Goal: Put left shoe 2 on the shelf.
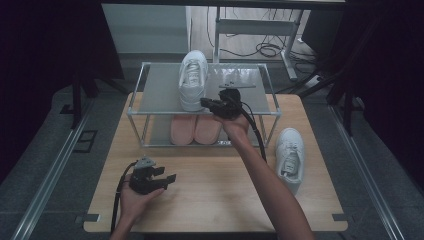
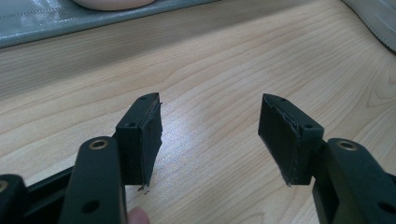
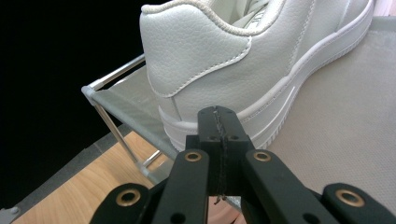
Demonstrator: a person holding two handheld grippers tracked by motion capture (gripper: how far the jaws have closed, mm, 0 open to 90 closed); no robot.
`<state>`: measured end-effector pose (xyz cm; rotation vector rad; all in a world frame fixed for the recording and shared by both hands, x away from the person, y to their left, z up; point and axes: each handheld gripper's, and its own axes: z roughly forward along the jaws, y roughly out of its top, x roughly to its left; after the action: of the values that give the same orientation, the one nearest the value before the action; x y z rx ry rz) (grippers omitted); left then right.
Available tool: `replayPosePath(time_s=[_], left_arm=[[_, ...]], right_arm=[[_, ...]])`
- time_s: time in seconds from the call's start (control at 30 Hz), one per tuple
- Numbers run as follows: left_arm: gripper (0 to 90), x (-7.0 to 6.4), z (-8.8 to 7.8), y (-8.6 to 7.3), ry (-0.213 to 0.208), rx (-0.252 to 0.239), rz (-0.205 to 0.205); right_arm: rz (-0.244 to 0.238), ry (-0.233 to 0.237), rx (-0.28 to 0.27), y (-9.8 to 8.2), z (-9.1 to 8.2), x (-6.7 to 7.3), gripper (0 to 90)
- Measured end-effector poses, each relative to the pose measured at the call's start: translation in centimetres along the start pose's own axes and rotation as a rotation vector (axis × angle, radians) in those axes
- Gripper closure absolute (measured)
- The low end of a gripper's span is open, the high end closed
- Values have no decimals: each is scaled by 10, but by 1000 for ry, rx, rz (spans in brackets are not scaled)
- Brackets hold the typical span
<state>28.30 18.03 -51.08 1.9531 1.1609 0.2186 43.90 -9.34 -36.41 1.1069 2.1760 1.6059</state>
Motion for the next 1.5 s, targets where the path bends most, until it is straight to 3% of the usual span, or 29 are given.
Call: replayPosePath(time_s=[0.33, 0.7, 1.2, 1.5], left_arm=[[400, 0, 0, 0, 0, 1, -1], [400, 0, 1, -1, -2, 2, -1], [400, -2, 2, 0, -3, 4, 4], [400, -2, 2, 0, -5, 10, 6]], right_arm=[[-13, 16, 3, 0, 10, 8, 894], [-26, 2, 0, -1, 8, 9, 892], [-35, -19, -26, -9, -24, 4, 890], [-42, -28, -37, -27, -49, -2, 890]])
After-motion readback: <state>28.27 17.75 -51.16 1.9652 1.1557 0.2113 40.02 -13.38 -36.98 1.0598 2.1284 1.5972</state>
